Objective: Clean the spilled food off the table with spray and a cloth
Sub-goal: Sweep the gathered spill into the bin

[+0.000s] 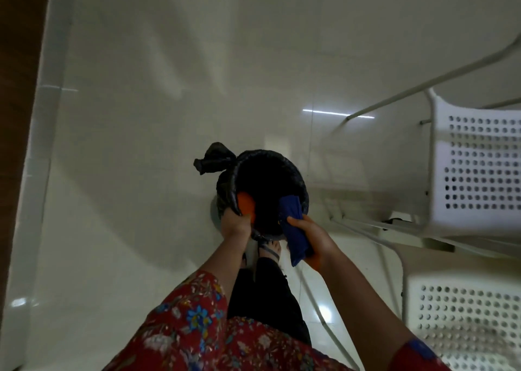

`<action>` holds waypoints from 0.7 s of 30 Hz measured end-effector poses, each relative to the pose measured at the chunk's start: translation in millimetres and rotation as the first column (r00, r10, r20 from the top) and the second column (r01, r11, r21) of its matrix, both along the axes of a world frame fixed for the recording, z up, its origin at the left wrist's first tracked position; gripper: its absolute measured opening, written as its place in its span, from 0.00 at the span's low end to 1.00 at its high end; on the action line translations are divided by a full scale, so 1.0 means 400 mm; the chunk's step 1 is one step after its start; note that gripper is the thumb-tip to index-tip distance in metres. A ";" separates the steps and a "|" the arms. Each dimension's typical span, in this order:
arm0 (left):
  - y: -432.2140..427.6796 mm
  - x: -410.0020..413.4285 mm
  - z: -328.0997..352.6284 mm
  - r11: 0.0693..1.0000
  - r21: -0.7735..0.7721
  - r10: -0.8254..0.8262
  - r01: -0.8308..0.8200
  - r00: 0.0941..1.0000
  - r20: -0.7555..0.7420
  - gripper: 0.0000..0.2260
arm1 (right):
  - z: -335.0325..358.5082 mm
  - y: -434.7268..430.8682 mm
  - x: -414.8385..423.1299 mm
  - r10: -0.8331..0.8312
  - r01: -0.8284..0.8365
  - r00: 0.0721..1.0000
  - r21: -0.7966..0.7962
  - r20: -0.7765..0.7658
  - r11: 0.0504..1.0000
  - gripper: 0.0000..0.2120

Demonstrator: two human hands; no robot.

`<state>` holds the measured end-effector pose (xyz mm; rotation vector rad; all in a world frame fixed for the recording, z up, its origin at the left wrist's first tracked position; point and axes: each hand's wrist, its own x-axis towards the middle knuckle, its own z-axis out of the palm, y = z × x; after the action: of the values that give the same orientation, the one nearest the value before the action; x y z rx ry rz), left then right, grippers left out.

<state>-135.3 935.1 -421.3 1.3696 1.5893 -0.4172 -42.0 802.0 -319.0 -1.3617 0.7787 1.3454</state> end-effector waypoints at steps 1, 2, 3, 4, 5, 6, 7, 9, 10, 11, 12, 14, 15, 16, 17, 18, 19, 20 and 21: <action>-0.002 0.006 0.069 0.999 0.031 -0.020 0.019 1.000 0.023 0.16 | 0.052 -0.012 -0.001 -0.003 0.003 1.000 0.014 0.020 1.000 0.19; -0.001 0.001 0.113 0.998 0.051 -0.045 0.043 0.998 0.038 0.15 | 0.088 -0.020 -0.004 -0.007 0.006 0.999 0.028 0.035 1.000 0.19; 0.005 -0.008 0.181 0.994 0.062 -0.094 0.091 0.994 0.050 0.14 | 0.142 -0.031 -0.007 -0.030 0.028 0.998 0.046 0.053 0.999 0.18; 0.007 -0.024 0.256 0.986 0.067 -0.154 0.151 0.986 0.056 0.13 | 0.213 -0.046 -0.009 -0.061 0.057 0.996 0.066 0.068 0.996 0.17; 0.009 -0.046 0.320 0.978 0.072 -0.199 0.195 0.978 0.058 0.11 | 0.269 -0.060 -0.014 -0.088 0.081 0.993 0.090 0.083 0.993 0.16; 0.012 -0.069 0.378 0.969 0.093 -0.235 0.228 0.970 0.066 0.08 | 0.323 -0.071 -0.020 -0.109 0.097 0.988 0.113 0.106 0.989 0.14; 0.015 -0.090 0.432 0.960 0.112 -0.266 0.257 0.961 0.072 0.07 | 0.373 -0.082 -0.025 -0.125 0.107 0.983 0.133 0.135 0.985 0.12; 0.006 -0.123 0.535 0.942 0.144 -0.316 0.302 0.944 0.090 0.08 | 0.479 -0.117 -0.041 -0.159 0.125 0.965 0.166 0.209 0.978 0.10; 0.003 -0.133 0.566 0.939 0.157 -0.325 0.307 0.940 0.105 0.09 | 0.512 -0.130 -0.047 -0.165 0.122 0.953 0.178 0.253 0.976 0.09; -0.007 -0.136 0.611 0.934 0.157 -0.341 0.320 0.930 0.135 0.09 | 0.561 -0.156 -0.059 -0.175 0.121 0.934 0.186 0.312 0.975 0.08; -0.015 -0.132 0.647 0.935 0.156 -0.343 0.319 0.925 0.161 0.09 | 0.598 -0.174 -0.066 -0.182 0.121 0.915 0.185 0.360 0.975 0.08; -0.039 -0.113 0.713 0.931 0.165 -0.358 0.327 0.908 0.217 0.09 | 0.662 -0.222 -0.078 -0.216 0.148 0.869 0.184 0.445 0.972 0.09; -0.053 -0.108 0.730 0.930 0.163 -0.360 0.328 0.901 0.241 0.09 | 0.678 -0.244 -0.084 -0.228 0.162 0.854 0.179 0.467 0.971 0.09; -0.073 -0.086 0.760 0.926 0.161 -0.374 0.341 0.887 0.269 0.09 | 0.709 -0.274 -0.084 -0.250 0.184 0.833 0.179 0.494 0.967 0.10; -0.087 -0.074 0.773 0.926 0.149 -0.376 0.347 0.882 0.282 0.09 | 0.713 -0.295 -0.085 -0.263 0.205 0.819 0.168 0.509 0.964 0.12; -0.109 -0.058 0.797 0.919 0.140 -0.395 0.369 0.869 0.298 0.09 | 0.731 -0.324 -0.084 -0.291 0.243 0.800 0.161 0.525 0.957 0.16; -0.131 -0.039 0.816 0.910 0.131 -0.413 0.393 0.851 0.323 0.09 | 0.747 -0.356 -0.078 -0.322 0.284 0.770 0.156 0.550 0.946 0.20; -0.150 -0.024 0.832 0.904 0.115 -0.426 0.413 0.838 0.341 0.08 | 0.757 -0.383 -0.071 -0.350 0.320 0.742 0.156 0.571 0.934 0.21; -0.169 -0.006 0.846 0.896 0.105 -0.439 0.431 0.825 0.357 0.08 | 0.767 -0.415 -0.062 -0.369 0.347 0.707 0.158 0.604 0.924 0.19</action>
<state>-137.7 867.5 -82.8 1.7173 0.9641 -0.3809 -66.7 636.2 -12.0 -1.4193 0.5140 0.5258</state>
